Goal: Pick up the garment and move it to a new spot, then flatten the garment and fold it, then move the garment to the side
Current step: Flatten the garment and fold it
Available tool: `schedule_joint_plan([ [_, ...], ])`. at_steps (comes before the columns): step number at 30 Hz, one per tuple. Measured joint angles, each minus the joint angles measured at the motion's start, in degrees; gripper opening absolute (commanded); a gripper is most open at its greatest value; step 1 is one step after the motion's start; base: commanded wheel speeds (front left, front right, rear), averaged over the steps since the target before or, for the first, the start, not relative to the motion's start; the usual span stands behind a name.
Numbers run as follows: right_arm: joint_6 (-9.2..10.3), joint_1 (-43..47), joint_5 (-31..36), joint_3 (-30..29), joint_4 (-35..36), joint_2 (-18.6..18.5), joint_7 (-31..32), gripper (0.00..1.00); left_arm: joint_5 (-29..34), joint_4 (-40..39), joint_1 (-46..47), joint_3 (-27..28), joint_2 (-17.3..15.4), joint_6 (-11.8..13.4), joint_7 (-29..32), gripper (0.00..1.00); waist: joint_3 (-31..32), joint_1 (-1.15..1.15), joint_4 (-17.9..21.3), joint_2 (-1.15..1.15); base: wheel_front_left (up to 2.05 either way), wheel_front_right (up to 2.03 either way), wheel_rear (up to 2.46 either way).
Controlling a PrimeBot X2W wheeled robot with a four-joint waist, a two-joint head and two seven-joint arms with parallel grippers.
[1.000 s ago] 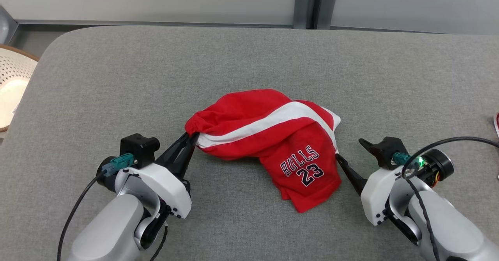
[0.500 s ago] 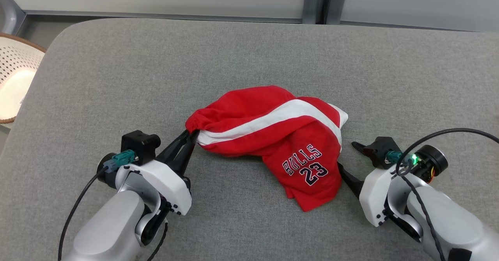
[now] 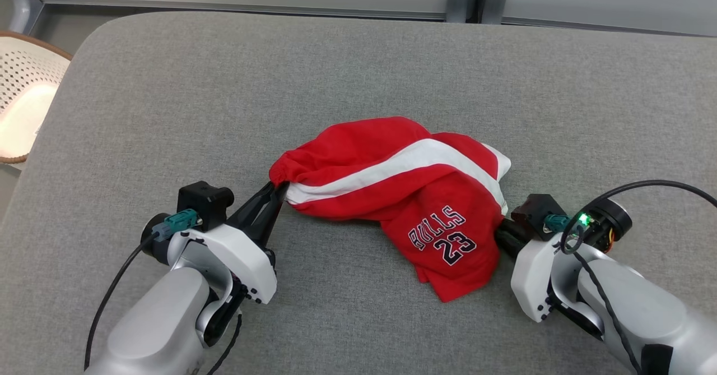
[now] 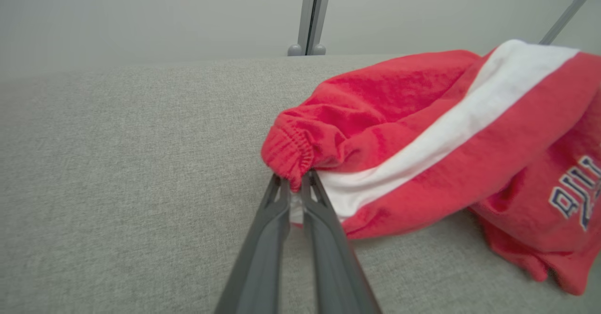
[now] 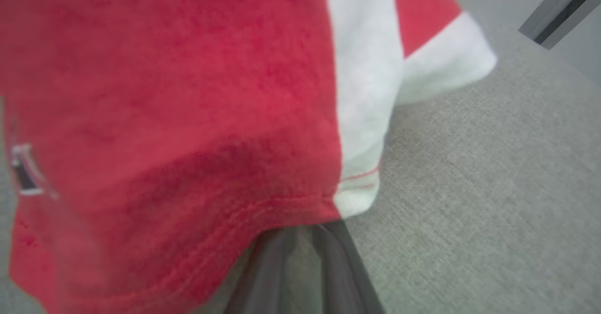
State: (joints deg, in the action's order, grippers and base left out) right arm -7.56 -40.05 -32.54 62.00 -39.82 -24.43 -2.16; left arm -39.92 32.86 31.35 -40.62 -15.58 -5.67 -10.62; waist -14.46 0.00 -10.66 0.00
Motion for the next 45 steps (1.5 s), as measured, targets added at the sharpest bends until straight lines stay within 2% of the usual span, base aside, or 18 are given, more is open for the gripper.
schedule_joint_plan([
  [8,-0.01,-0.55,-1.08,-0.08,-3.94,-0.4,-4.39,0.0,-0.07,0.97,0.26,0.03,-0.35,0.01,-0.37,0.0,1.18,0.0,0.54,0.0,0.0,0.0,0.0],
  [13,0.01,0.26,-2.58,-3.0,-6.2,-0.08,-8.29,0.0,-0.3,1.1,0.15,0.05,-0.99,0.05,-0.66,0.0,2.94,0.0,1.31,0.0,0.0,0.0,0.0],
  [21,0.01,3.9,-3.74,-12.94,-8.51,1.78,-12.44,0.0,-0.88,0.46,-1.94,-0.37,-1.36,0.55,-0.48,0.0,6.28,0.0,2.6,0.0,0.0,0.0,0.0],
  [28,0.01,11.05,-0.52,-23.57,-4.82,4.23,-12.8,0.0,-3.83,0.25,-5.77,0.36,-1.25,0.92,0.02,0.0,8.62,0.0,3.95,0.0,0.0,0.0,0.0],
  [29,0.01,12.4,0.38,-25.31,-4.04,4.6,-12.81,0.15,-4.19,0.22,-6.51,0.41,-1.14,0.97,0.02,0.0,8.96,0.0,4.13,0.0,0.0,0.0,0.0],
  [30,0.01,13.73,1.1,-26.95,-3.48,5.08,-12.8,0.46,-4.46,0.23,-7.19,0.48,-1.02,1.29,-0.01,0.23,9.29,0.0,4.29,0.0,0.0,0.0,0.0],
  [31,0.01,15.14,1.75,-28.6,-2.82,5.63,-12.81,0.97,-4.57,0.26,-7.77,0.62,-0.85,1.76,-0.29,0.78,9.62,0.0,4.44,0.0,0.0,0.0,0.0],
  [32,0.01,16.54,2.44,-30.04,-2.19,6.22,-12.82,1.0,-4.78,0.36,-8.27,0.86,-0.65,2.15,-0.63,1.0,9.94,0.0,4.55,0.0,0.0,0.0,0.0],
  [40,0.02,24.63,8.14,-39.57,4.77,9.39,-12.94,1.0,-6.03,-1.04,-11.68,4.7,1.09,4.46,-3.87,1.0,11.47,0.0,4.23,0.0,0.0,0.0,0.0],
  [45,0.02,28.03,10.91,-42.83,8.83,10.01,-12.95,1.0,-3.79,-6.76,-14.52,11.52,2.24,5.73,-4.37,1.0,11.49,0.0,2.96,0.0,0.0,0.0,0.0],
])
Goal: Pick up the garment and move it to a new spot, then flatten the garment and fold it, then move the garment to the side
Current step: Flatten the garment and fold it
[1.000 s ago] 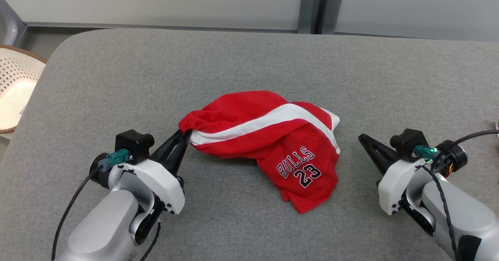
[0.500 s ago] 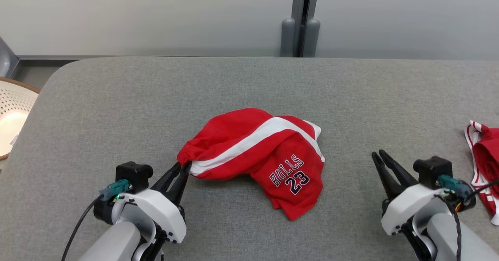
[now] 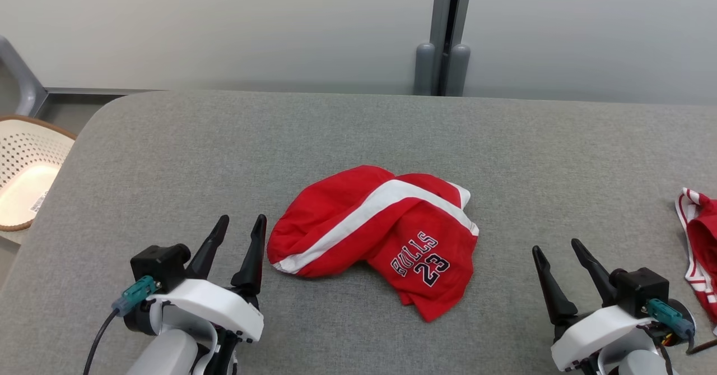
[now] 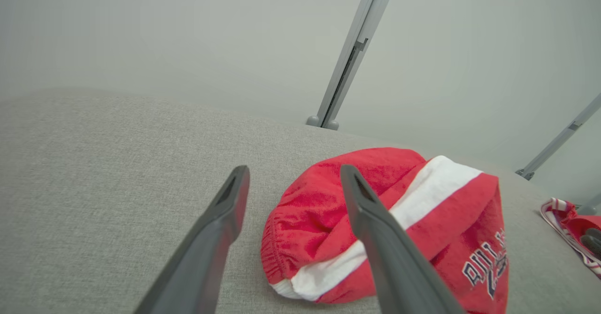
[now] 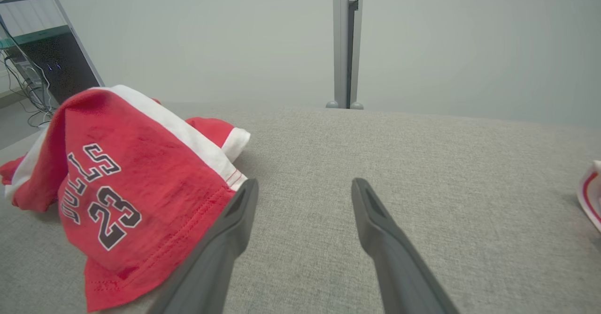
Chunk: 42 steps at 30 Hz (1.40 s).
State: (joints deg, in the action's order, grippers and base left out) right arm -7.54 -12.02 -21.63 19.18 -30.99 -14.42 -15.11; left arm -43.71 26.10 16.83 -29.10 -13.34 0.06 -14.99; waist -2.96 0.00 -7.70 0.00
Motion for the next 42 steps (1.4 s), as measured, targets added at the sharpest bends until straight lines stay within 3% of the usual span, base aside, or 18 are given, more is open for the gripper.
schedule_joint_plan([
  [8,-0.01,0.02,4.93,2.48,3.32,-3.07,3.23,1.0,6.32,-3.59,-3.74,4.67,2.15,-1.01,-0.1,1.0,-0.66,0.0,-2.36,0.0,0.0,0.0,0.0],
  [13,-0.01,-3.42,4.0,9.89,5.09,-7.9,8.57,1.0,9.04,-2.96,-3.69,5.52,4.14,-2.41,-0.1,1.0,-2.11,0.0,-4.17,0.0,0.0,0.0,0.0],
  [14,-0.01,-5.73,2.46,14.8,6.27,-11.58,10.4,1.0,9.77,-2.24,-3.59,5.77,4.89,-2.9,-0.1,1.0,-2.94,0.0,-4.92,0.0,0.0,0.0,0.0],
  [15,-0.01,-5.73,2.46,14.8,6.27,-11.58,10.4,1.0,9.77,-2.24,-3.59,5.77,4.89,-2.9,-0.1,1.0,-2.94,0.0,-4.92,0.0,0.0,0.0,0.0],
  [20,-0.01,-12.76,-4.98,24.49,8.21,-20.05,13.74,1.0,11.92,-0.38,-2.91,5.98,6.91,-4.37,-0.1,1.0,-5.36,0.0,-7.64,0.0,0.0,0.0,0.0],
  [23,-0.01,-15.72,-8.62,28.64,8.36,-22.81,15.46,1.0,12.65,0.18,-2.09,6.28,7.57,-4.91,-0.1,1.0,-6.54,0.0,-8.98,0.0,0.0,0.0,0.0],
  [31,-0.01,-22.34,-17.83,38.69,8.4,-27.58,18.66,1.0,14.03,1.31,-0.97,6.86,9.13,-6.06,-0.1,1.0,-9.23,0.0,-11.78,0.0,0.0,0.0,0.0],
  [38,-0.01,-26.64,-21.87,45.74,7.64,-29.19,18.71,1.0,14.92,1.9,0.02,7.47,10.05,-6.62,-0.1,1.0,-10.87,0.0,-12.91,0.0,0.0,0.0,0.0],
  [39,-0.01,-27.15,-22.43,46.73,7.58,-29.33,18.68,0.41,14.97,1.99,0.04,7.53,10.11,-6.64,-0.1,1.0,-11.01,0.0,-13.0,0.0,0.0,0.0,0.0],
  [40,-0.01,-27.63,-22.94,47.44,7.44,-29.47,18.58,0.0,15.05,2.09,0.08,7.64,10.13,-6.73,-0.1,1.0,-11.11,0.0,-13.07,0.0,0.0,0.0,0.0],
  [42,-0.01,-28.5,-23.84,48.85,7.08,-29.62,18.03,0.0,15.33,2.25,0.11,7.79,10.21,-6.9,-0.1,1.0,-11.16,0.0,-13.12,0.0,0.0,0.0,0.0],
])
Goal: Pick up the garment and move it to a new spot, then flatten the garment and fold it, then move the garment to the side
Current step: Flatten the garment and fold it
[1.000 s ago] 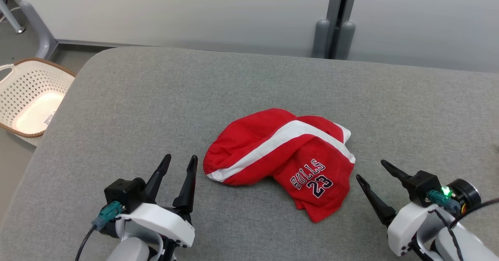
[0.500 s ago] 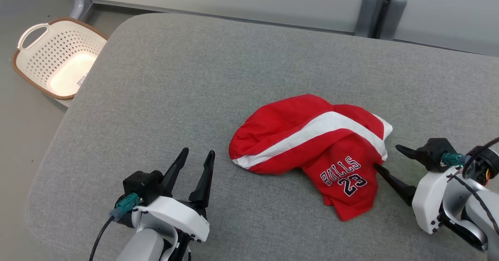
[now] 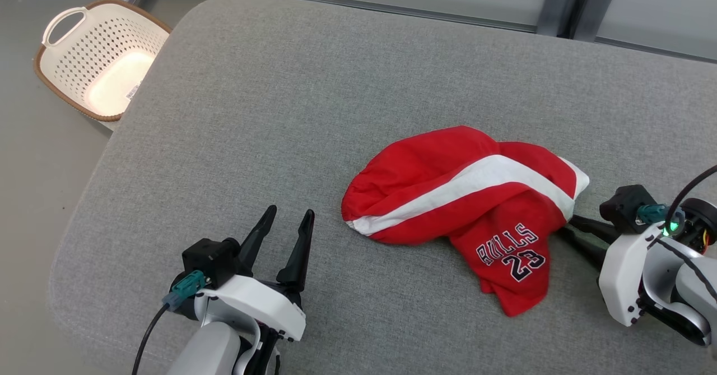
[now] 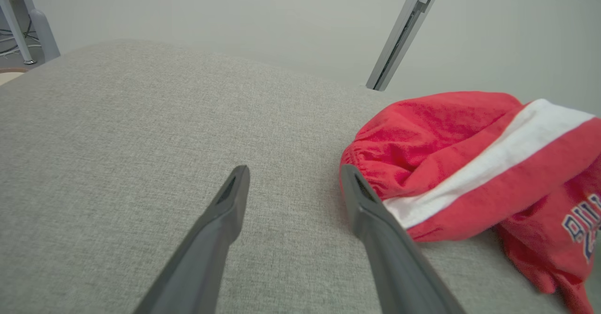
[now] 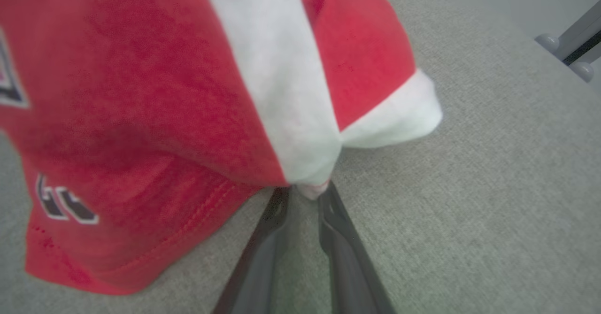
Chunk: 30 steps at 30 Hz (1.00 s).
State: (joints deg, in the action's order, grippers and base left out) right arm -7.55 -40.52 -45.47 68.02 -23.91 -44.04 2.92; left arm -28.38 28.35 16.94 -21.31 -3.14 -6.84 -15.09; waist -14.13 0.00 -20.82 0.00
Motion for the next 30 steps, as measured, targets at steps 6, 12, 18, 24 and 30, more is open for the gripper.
schedule_joint_plan([
  [6,0.0,-1.24,-1.09,1.75,-1.87,-0.23,-3.5,0.0,0.54,0.85,-0.01,1.19,0.12,-0.15,0.0,1.0,0.78,0.0,0.91,0.0,0.0,0.0,0.0],
  [12,0.0,-1.45,-0.64,1.07,-3.54,0.18,-7.88,0.0,1.34,1.67,-0.03,2.63,0.15,-0.22,0.0,1.0,2.42,0.0,3.29,0.0,0.0,0.0,0.0],
  [18,0.0,-0.36,1.99,-1.74,-5.1,1.23,-10.61,0.0,2.09,1.99,-0.15,3.92,0.03,-0.24,0.0,1.0,4.29,0.0,6.39,0.0,0.0,0.0,0.0],
  [24,0.0,2.42,5.79,-7.92,-8.0,1.76,-12.52,0.0,2.68,2.31,-0.57,4.42,-0.26,-0.4,0.0,1.0,6.13,0.0,8.69,0.0,0.0,0.0,0.0],
  [30,0.0,6.98,9.39,-16.23,-10.32,2.79,-13.11,0.0,3.08,2.57,-0.86,3.61,-0.62,-0.42,0.0,1.0,7.08,0.0,10.06,0.0,0.0,0.0,0.0],
])
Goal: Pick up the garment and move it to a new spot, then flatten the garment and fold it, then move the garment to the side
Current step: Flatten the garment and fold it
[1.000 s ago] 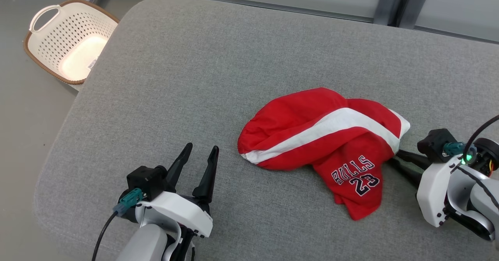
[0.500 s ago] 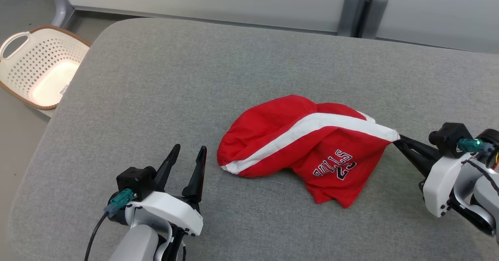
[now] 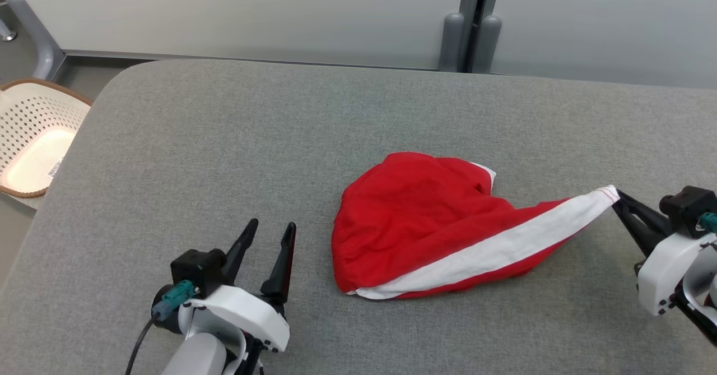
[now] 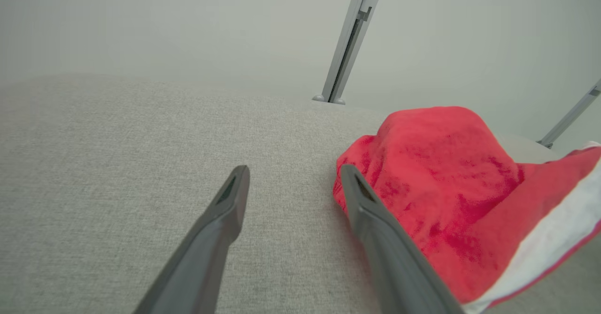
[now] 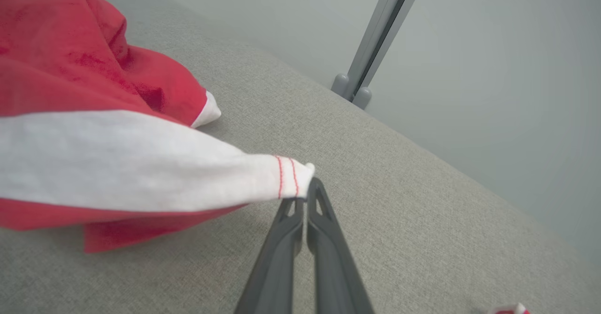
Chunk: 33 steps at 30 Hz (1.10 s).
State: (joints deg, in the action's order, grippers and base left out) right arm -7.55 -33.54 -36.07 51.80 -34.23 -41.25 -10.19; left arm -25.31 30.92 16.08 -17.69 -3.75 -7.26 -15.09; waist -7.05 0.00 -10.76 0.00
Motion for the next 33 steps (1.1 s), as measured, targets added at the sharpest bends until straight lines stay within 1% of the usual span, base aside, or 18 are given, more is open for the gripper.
schedule_joint_plan([
  [2,0.0,1.86,1.23,-1.91,0.15,0.99,0.02,0.0,-0.02,0.71,-0.47,-2.02,-0.35,0.0,0.02,1.0,0.11,0.0,0.35,0.0,0.0,0.0,0.0],
  [5,0.0,4.1,2.85,-4.61,0.33,2.21,0.49,0.0,-1.64,0.76,-0.7,-8.12,-1.55,0.0,1.85,1.0,0.3,0.0,0.66,0.0,0.0,0.0,0.0],
  [7,0.0,5.05,3.92,-6.44,0.56,3.03,1.01,0.0,-3.97,-0.29,-1.09,-12.15,-3.02,-0.22,2.8,1.0,0.5,0.0,0.77,0.0,0.0,0.0,0.0],
  [12,0.0,7.24,6.02,-9.83,1.41,4.76,2.14,0.0,-9.91,-3.54,-1.62,-20.69,-8.17,-0.22,4.53,1.0,0.96,0.0,0.84,0.0,0.0,0.0,0.0],
  [16,0.0,8.88,7.58,-11.91,1.82,5.57,3.05,0.0,-14.65,-6.05,-1.46,-27.02,-10.98,-0.22,6.2,1.0,1.2,0.0,0.71,0.0,0.0,0.0,0.0],
  [18,0.0,9.5,8.21,-12.78,2.15,5.72,3.46,0.0,-16.81,-6.55,-0.8,-29.22,-11.96,-0.22,6.51,1.0,1.26,0.0,0.76,0.0,0.0,0.0,0.0],
  [20,0.0,10.07,8.86,-13.48,2.78,5.95,3.98,0.0,-18.02,-6.23,0.33,-30.8,-12.41,-0.22,6.61,1.0,1.31,0.0,0.96,0.0,0.0,0.0,0.0],
  [23,0.0,10.62,9.66,-14.44,3.86,6.26,4.79,0.0,-18.18,-3.63,1.78,-32.37,-12.7,-0.22,6.73,1.0,1.42,0.0,1.53,0.0,0.0,0.0,0.0],
  [33,0.0,12.67,11.4,-17.22,7.3,6.84,6.92,0.0,-20.18,2.38,5.75,-36.3,-10.69,-0.23,5.37,1.0,0.85,0.0,3.39,0.0,0.0,0.0,0.0],
])
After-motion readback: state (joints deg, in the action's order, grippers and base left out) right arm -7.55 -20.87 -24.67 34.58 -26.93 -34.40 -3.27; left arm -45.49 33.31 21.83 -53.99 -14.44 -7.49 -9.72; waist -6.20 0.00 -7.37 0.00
